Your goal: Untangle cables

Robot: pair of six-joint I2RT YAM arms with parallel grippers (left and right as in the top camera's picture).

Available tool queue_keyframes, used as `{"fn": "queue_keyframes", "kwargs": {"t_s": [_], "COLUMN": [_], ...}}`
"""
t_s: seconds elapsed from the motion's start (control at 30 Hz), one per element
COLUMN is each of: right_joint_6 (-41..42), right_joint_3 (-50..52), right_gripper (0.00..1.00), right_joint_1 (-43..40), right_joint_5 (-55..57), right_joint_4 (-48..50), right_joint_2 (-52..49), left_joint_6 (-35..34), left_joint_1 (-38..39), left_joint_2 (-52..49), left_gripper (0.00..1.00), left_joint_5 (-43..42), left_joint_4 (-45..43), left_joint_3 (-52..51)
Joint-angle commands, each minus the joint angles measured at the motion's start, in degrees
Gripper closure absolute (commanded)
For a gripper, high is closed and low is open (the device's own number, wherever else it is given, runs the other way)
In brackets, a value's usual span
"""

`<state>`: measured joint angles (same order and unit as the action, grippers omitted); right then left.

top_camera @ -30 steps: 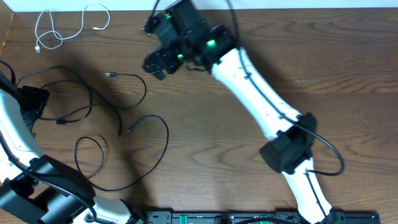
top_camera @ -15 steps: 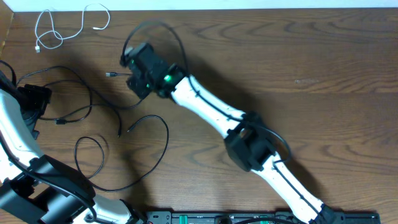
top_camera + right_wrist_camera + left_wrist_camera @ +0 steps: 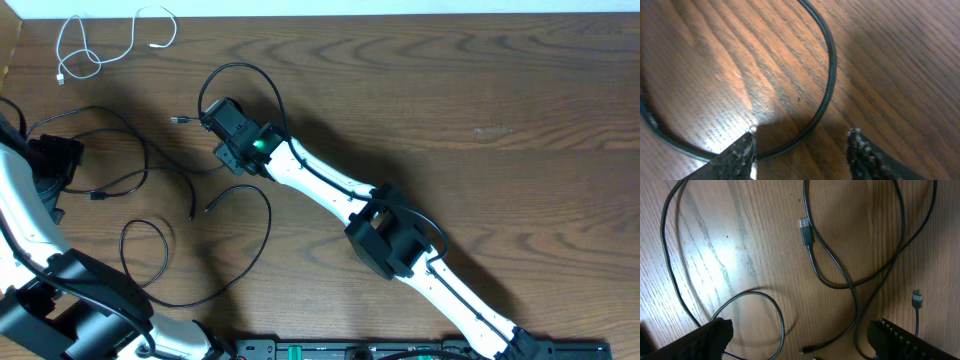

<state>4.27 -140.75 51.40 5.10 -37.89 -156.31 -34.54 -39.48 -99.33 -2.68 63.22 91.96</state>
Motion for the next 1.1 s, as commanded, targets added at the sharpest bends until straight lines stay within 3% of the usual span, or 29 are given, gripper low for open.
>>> {"fn": "queue_keyframes", "kwargs": {"t_s": [0.0,0.17,0.4,0.6,0.73,1.07], "right_joint_6": [6.6,14.4,22.1,22.0,21.8,18.7], "right_joint_3": [0.4,0.7,0.8,0.8,0.8,0.0], "right_gripper": [0.49,0.56,0.58,0.74,0.99,0.99], "right_joint_1": [-0.1,0.0,0.2,0.6,0.8,-0.1], "right_joint_5": [2.7,2.7,0.3,-0.7,-0.7,-0.5], "right_joint_4": [-0.1,-0.2,-3.6,-4.3,-4.2,-5.9], "right_joint_2": [0.5,0.5,-1.4,-2.1,-2.1,2.5], "left_joint_6": [-0.3,-0.3,-0.3,-0.3,-0.3,-0.3], "left_joint_1": [0.1,0.1,0.1,0.1,0.1,0.1], "left_joint_2": [-0.7,-0.7,-0.7,-0.7,-0.7,-0.7], "left_gripper": [0.09,0.09,0.09,0.09,0.09,0.09], "left_joint_5": [0.1,0.1,0.1,0.1,0.1,0.1], "left_joint_4": [0.4,0.4,0.4,0.4,0.4,0.4], "left_joint_3": [0.1,0.1,0.1,0.1,0.1,0.1]}}
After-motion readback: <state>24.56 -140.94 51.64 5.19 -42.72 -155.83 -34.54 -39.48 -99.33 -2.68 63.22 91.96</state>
